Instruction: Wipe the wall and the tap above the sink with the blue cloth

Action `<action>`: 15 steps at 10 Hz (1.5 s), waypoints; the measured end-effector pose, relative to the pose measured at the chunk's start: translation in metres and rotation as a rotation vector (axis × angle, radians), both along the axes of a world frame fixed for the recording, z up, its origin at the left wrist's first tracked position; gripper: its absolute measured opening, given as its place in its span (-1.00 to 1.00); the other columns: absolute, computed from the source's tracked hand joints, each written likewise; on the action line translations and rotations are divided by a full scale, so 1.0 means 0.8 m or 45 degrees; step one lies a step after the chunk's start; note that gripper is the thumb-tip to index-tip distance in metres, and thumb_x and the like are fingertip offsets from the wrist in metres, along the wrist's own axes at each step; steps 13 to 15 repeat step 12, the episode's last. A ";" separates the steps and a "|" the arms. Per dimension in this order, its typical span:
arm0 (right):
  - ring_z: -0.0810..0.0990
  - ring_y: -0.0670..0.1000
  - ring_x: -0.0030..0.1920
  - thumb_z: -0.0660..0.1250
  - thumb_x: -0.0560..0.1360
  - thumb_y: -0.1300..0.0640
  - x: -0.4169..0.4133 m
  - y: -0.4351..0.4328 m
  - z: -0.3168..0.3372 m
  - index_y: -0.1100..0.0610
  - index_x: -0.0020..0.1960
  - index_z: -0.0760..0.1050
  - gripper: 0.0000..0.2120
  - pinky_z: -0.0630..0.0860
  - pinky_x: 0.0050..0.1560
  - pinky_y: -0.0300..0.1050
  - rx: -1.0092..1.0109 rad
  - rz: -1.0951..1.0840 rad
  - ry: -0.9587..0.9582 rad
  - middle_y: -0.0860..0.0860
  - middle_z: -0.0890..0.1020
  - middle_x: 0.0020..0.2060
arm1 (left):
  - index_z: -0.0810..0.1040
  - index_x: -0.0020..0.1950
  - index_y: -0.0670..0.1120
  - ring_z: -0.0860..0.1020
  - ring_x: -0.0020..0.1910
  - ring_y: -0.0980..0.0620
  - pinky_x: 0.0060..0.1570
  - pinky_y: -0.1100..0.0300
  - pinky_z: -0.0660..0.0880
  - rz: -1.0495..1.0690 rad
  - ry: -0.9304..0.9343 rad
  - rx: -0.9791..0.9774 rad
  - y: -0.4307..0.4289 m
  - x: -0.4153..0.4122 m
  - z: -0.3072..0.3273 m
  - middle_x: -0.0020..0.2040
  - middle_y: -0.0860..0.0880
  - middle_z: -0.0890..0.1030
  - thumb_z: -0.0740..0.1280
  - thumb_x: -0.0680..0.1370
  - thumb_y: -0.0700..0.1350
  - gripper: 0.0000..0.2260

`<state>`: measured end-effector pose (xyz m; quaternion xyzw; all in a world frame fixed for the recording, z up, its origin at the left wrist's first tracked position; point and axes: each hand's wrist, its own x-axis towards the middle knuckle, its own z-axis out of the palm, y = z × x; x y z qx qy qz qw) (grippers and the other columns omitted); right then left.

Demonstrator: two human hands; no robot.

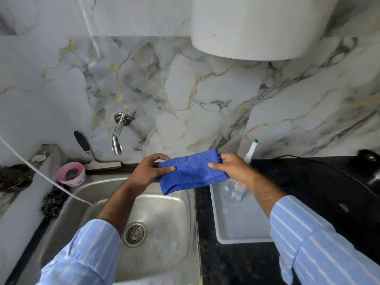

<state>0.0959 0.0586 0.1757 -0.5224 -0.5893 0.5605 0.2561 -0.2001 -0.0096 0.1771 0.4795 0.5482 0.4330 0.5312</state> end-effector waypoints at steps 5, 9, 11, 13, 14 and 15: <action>0.70 0.11 -0.01 0.70 0.46 0.03 0.187 -0.028 -0.144 0.29 0.19 0.65 -0.53 0.67 -0.03 -0.07 -0.209 -0.045 -1.098 0.13 0.67 0.00 | 0.59 0.01 -0.02 0.64 -0.26 0.04 -0.27 0.15 0.65 -0.255 0.836 -0.154 0.025 0.232 -0.148 -0.14 -0.08 0.67 0.47 0.48 -0.18 -0.84; 0.71 0.18 0.30 0.47 0.68 0.12 0.196 -0.037 -0.258 0.18 0.41 0.62 -0.67 0.65 0.26 -0.04 -0.076 -0.015 -1.439 0.14 0.69 0.30 | 0.51 0.19 0.02 0.51 0.13 -0.13 0.07 -0.09 0.39 -0.755 1.934 0.238 0.025 0.306 -0.228 0.02 -0.08 0.68 0.33 0.55 -0.06 -0.79; 0.72 0.17 0.27 0.34 0.73 0.19 0.190 -0.041 -0.264 0.18 0.36 0.64 -0.77 0.64 0.24 -0.05 0.075 0.030 -1.499 0.13 0.71 0.26 | 0.50 0.28 0.06 0.28 0.45 -0.17 0.37 -0.36 0.05 -0.855 2.078 0.200 0.016 0.308 -0.243 0.10 -0.05 0.68 0.34 0.56 0.04 -0.71; 0.71 0.17 0.26 0.36 0.74 0.14 0.186 -0.040 -0.253 0.18 0.33 0.63 -0.78 0.64 0.23 -0.05 0.136 0.031 -1.550 0.13 0.70 0.25 | 0.51 0.29 0.06 0.22 0.52 -0.17 0.42 -0.39 -0.06 -0.817 2.019 0.239 0.014 0.301 -0.247 0.19 -0.04 0.65 0.26 0.60 0.06 -0.72; 0.71 0.17 0.26 0.36 0.74 0.14 0.186 -0.040 -0.253 0.18 0.33 0.63 -0.78 0.64 0.23 -0.05 0.136 0.031 -1.550 0.13 0.70 0.25 | 0.51 0.29 0.06 0.22 0.52 -0.17 0.42 -0.39 -0.06 -0.817 2.019 0.239 0.014 0.301 -0.247 0.19 -0.04 0.65 0.26 0.60 0.06 -0.72; 0.71 0.17 0.26 0.36 0.74 0.14 0.186 -0.040 -0.253 0.18 0.33 0.63 -0.78 0.64 0.23 -0.05 0.136 0.031 -1.550 0.13 0.70 0.25 | 0.51 0.29 0.06 0.22 0.52 -0.17 0.42 -0.39 -0.06 -0.817 2.019 0.239 0.014 0.301 -0.247 0.19 -0.04 0.65 0.26 0.60 0.06 -0.72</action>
